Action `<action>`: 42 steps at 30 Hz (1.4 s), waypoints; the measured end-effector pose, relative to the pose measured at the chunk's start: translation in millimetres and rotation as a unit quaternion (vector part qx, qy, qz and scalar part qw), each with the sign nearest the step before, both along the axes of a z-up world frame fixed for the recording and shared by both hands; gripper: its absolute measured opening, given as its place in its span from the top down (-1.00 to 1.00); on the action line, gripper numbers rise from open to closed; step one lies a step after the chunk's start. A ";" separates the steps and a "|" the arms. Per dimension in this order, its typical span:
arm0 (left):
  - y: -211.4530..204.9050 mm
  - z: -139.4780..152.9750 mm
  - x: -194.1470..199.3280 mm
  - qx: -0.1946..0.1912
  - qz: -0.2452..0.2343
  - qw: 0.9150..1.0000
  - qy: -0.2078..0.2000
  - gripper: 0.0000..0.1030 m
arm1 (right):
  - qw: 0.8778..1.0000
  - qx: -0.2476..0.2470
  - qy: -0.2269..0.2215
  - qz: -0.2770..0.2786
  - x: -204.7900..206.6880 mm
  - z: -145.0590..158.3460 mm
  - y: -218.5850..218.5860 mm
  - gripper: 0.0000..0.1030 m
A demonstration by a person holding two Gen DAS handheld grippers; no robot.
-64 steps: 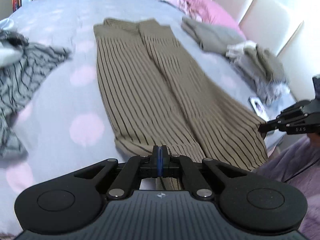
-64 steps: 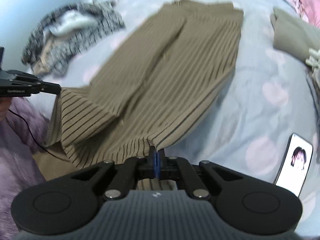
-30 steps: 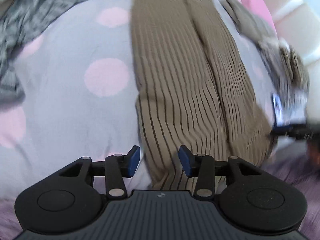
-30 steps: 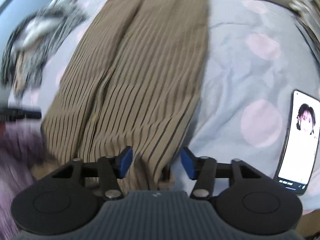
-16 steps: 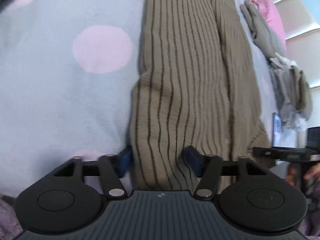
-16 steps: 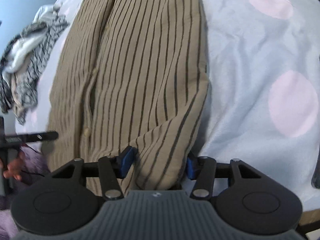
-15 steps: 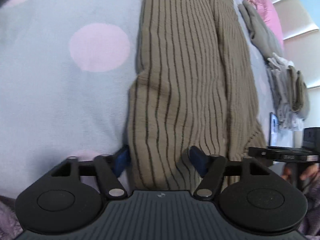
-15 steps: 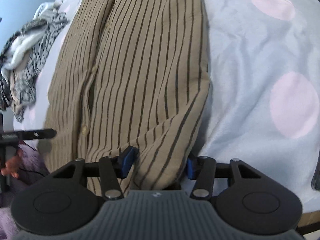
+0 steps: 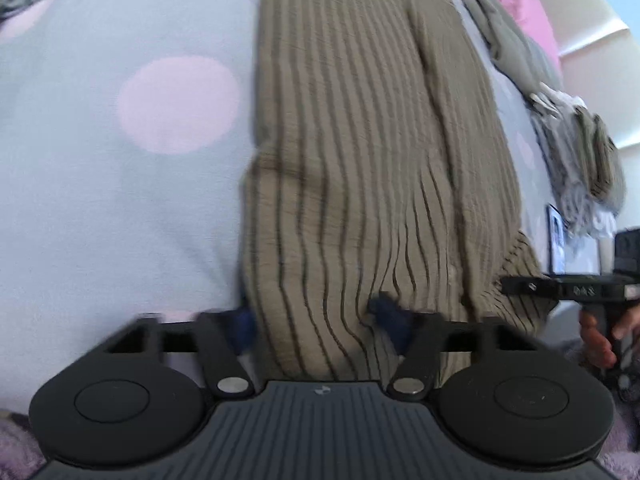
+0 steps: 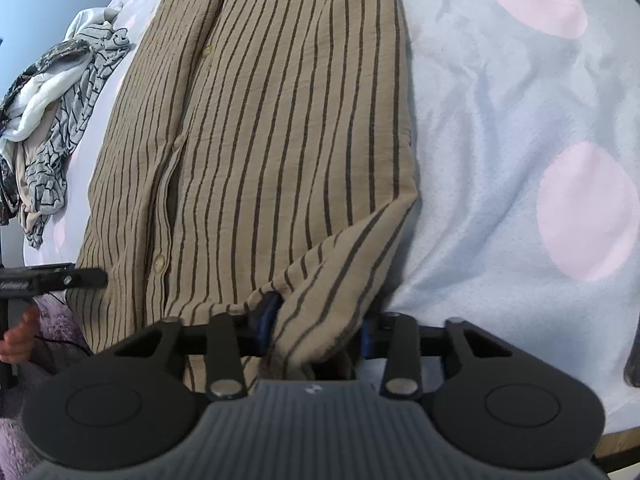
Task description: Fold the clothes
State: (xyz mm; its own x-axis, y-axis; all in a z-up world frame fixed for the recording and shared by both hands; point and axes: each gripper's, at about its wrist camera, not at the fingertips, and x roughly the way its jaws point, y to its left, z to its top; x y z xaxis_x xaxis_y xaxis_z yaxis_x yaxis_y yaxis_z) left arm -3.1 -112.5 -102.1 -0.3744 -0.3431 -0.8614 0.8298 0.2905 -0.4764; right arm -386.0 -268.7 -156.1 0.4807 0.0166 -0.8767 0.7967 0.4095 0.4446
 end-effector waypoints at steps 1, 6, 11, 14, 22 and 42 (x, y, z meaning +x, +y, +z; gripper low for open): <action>0.7 0.5 0.5 -0.002 0.001 1.000 0.008 0.48 | 1.000 0.000 -0.006 0.000 -1.3 1.4 1.2 0.50; -0.3 11.4 -10.7 -0.027 -0.025 0.999 0.017 0.92 | 0.999 -0.021 -0.027 0.025 3.1 15.0 12.1 0.87; 9.5 38.9 -4.8 -0.079 -0.029 0.995 0.046 0.95 | 0.995 -0.044 -0.078 0.039 -1.6 39.6 20.0 0.89; 11.9 56.6 2.1 -0.115 -0.023 0.991 0.060 0.96 | 0.992 -0.064 -0.104 0.040 -4.9 54.2 22.4 0.89; -1.4 103.0 25.3 -0.182 0.000 0.981 0.071 0.97 | 0.980 -0.110 -0.164 0.029 -16.0 96.7 5.6 0.90; -169.6 133.8 77.0 -0.246 0.040 0.968 0.014 0.97 | 0.961 -0.188 -0.197 -0.058 43.2 131.5 -148.7 0.90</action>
State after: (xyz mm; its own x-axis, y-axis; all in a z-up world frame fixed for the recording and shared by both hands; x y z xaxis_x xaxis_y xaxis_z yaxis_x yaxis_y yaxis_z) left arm 73.9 -282.1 31.7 -0.3511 -0.7376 -0.5768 0.7990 0.0851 -0.5952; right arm -342.8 -417.4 -24.7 0.7559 -0.3383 -0.5605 0.6468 0.5187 0.5591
